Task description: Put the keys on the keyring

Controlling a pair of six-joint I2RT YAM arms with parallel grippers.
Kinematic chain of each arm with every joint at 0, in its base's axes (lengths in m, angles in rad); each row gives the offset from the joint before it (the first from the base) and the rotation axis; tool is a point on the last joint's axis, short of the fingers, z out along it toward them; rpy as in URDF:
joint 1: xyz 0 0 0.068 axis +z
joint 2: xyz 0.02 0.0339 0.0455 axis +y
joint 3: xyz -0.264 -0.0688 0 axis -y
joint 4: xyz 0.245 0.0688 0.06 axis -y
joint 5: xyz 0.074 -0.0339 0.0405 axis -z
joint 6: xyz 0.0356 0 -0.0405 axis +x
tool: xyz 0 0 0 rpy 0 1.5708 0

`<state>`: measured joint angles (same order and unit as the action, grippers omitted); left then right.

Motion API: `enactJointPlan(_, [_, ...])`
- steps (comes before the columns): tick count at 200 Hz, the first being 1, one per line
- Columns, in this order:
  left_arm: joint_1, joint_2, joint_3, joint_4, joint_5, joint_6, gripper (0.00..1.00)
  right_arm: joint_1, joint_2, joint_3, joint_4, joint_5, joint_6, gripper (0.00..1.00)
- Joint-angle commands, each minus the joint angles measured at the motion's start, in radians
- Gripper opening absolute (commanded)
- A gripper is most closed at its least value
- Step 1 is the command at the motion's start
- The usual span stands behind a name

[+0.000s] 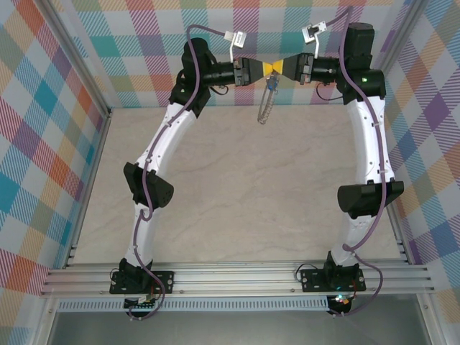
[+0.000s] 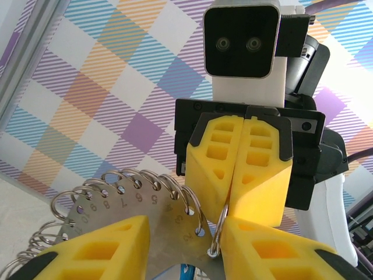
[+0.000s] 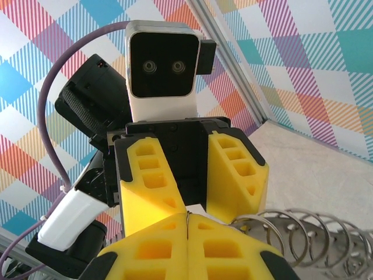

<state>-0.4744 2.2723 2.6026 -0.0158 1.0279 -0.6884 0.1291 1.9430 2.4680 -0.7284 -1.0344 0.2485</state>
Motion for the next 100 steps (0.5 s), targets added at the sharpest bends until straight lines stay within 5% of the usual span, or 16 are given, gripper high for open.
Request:
enactJointPlan(1, [-0.024, 0.004, 0.026, 0.092, -0.027, -0.018, 0.32, 0.009, -0.024, -0.010, 0.017, -0.059, 0.010, 0.00])
enactJointPlan(100, [-0.033, 0.016, 0.031, 0.169, -0.073, -0.082, 0.00, 0.018, -0.019, -0.016, 0.058, -0.082, 0.049, 0.00])
